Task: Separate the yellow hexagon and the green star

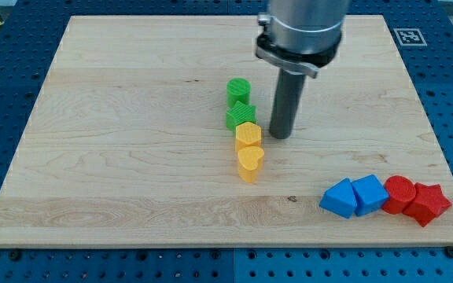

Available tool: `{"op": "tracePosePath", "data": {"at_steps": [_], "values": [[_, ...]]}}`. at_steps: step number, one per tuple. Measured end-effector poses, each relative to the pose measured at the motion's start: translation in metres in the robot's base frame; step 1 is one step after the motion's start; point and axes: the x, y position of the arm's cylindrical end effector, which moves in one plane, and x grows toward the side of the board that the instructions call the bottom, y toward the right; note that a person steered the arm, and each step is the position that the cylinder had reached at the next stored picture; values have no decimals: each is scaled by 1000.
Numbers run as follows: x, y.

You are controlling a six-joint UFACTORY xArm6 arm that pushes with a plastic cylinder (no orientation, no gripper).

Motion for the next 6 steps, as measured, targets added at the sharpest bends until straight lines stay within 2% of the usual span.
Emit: {"op": "tracePosePath", "data": {"at_steps": [1,3,4,5,6], "values": [[0,-2],[0,-52],[-8,-52],[-67,-52],[-84,-52]]}}
